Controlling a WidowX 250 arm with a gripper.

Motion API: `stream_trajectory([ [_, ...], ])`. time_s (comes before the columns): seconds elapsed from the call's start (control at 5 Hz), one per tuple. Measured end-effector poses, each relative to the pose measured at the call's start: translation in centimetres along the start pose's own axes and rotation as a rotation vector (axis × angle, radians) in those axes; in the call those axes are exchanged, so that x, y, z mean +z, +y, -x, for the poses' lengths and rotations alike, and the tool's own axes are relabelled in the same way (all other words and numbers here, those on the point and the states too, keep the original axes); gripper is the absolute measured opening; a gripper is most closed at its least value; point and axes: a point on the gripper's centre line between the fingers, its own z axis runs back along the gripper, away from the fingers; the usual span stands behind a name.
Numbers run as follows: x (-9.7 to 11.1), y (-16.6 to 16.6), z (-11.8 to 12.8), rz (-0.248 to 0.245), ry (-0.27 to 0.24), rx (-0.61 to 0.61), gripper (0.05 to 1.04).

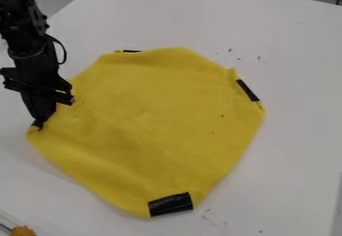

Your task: Folded the cloth from bottom left to top right

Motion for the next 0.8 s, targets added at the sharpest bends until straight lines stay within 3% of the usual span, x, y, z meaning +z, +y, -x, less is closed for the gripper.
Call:
stream_trajectory([
  [0.4, 4.1, -2.1, 0.4, -0.097, 0.028, 0.06, 0.059],
  [0.6, 5.4, -4.9, -2.2, -0.082, -0.036, 0.027, 0.058],
  [0.8, 4.8, -8.1, -4.9, -0.043, -0.054, -0.025, 0.058],
])
